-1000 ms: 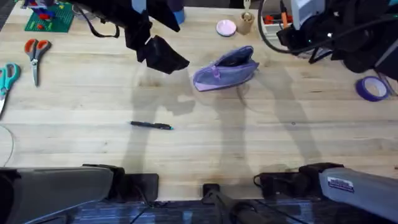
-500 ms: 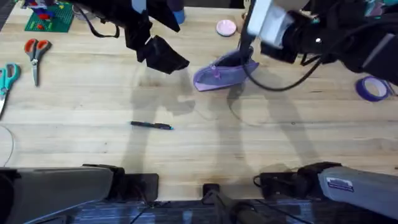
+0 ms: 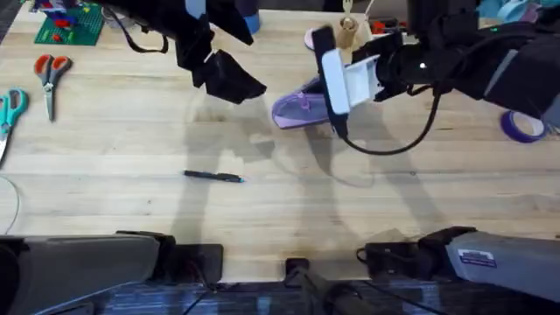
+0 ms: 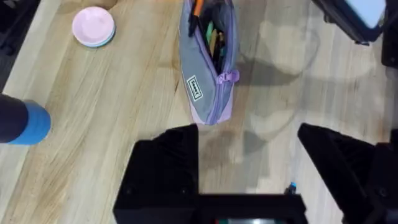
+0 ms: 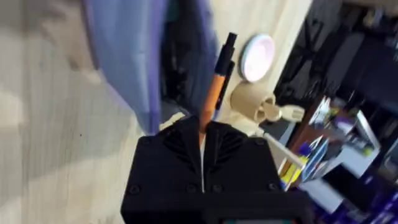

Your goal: Unzip the bag, pick up the pens from the table one at a time and place them inside, then zip the bag closed.

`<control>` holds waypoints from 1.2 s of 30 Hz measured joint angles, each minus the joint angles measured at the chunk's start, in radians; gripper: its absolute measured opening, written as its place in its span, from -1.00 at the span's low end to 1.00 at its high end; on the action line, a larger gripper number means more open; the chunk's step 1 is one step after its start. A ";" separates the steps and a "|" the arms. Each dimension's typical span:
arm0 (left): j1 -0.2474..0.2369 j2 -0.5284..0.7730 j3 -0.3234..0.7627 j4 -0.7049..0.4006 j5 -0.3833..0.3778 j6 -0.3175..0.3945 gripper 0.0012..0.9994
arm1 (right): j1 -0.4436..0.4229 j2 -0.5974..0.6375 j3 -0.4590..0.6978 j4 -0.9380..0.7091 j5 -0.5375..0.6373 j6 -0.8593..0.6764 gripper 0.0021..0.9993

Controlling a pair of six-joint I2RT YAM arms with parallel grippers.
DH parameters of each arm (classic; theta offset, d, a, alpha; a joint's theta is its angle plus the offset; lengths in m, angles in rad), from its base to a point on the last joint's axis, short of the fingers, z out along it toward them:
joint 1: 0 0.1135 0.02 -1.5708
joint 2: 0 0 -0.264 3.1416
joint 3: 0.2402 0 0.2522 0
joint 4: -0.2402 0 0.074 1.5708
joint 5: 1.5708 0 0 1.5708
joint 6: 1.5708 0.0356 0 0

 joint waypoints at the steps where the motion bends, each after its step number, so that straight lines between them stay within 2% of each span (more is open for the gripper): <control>1: 0.000 0.000 0.000 0.000 0.000 0.000 0.99 | 0.003 0.000 0.000 -0.010 0.000 -0.027 -0.94; 9: 0.000 0.000 0.000 0.000 0.000 0.000 0.99 | 0.008 0.008 0.000 -0.050 -0.003 -0.184 -0.94; 17: 0.000 0.000 0.000 0.000 0.000 0.000 0.99 | 0.046 0.050 0.000 -0.053 -0.002 -0.231 -0.94; 26: 0.000 0.000 0.000 0.000 0.000 0.000 0.99 | 0.056 0.087 0.000 -0.011 -0.038 -0.227 -0.94; 36: 0.000 0.000 0.000 0.000 0.000 0.000 0.99 | 0.099 0.111 0.000 0.025 -0.114 -0.116 -0.94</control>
